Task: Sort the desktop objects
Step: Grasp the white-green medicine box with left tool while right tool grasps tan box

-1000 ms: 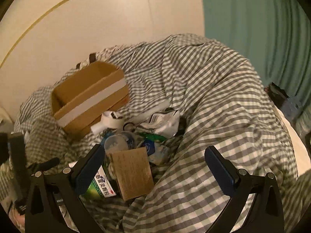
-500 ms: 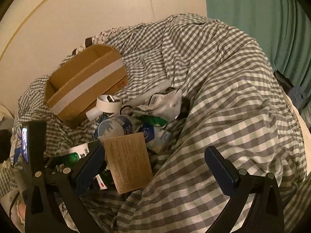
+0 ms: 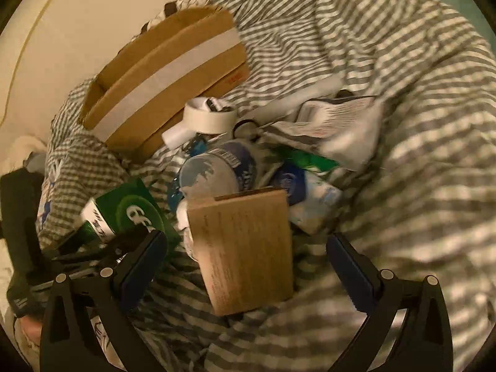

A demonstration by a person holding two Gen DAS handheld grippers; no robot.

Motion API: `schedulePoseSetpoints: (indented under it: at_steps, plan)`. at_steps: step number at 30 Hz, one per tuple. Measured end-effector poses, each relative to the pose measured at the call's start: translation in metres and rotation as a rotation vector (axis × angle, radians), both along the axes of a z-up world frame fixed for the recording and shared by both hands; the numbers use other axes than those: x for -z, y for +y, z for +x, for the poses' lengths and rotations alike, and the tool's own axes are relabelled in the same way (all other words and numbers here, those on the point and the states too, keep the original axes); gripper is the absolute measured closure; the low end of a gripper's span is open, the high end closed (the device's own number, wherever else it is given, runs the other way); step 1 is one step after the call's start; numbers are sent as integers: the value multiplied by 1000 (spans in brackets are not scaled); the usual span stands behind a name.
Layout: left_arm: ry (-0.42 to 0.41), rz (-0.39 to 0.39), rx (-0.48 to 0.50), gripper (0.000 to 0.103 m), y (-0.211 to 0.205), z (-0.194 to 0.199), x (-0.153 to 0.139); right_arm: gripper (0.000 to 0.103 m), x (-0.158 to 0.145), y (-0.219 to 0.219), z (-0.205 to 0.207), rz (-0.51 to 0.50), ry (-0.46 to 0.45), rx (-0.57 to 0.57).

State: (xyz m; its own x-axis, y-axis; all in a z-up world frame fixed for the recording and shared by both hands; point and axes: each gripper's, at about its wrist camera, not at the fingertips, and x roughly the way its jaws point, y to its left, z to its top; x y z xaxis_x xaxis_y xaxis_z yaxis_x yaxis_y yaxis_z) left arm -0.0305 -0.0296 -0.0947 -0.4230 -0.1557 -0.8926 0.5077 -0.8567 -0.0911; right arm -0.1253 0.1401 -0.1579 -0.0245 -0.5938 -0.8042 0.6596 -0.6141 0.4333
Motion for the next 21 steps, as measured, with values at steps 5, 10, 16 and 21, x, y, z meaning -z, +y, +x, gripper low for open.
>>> schedulePoseSetpoints:
  at_steps: [5,10,16,21]
  plan:
    - [1,-43,-31,6,-1,-2,0,0,12,-24,-6,56,-1,-44]
    - [-6,-43,-33,6,-2,-1,2,0,26,-39,-13,109,-14,-78]
    - [10,-58,-47,6,-5,3,-6,25,14,-30,-8,67,4,-85]
    - [46,-85,-47,6,-4,7,-22,26,-19,-12,0,15,95,-43]
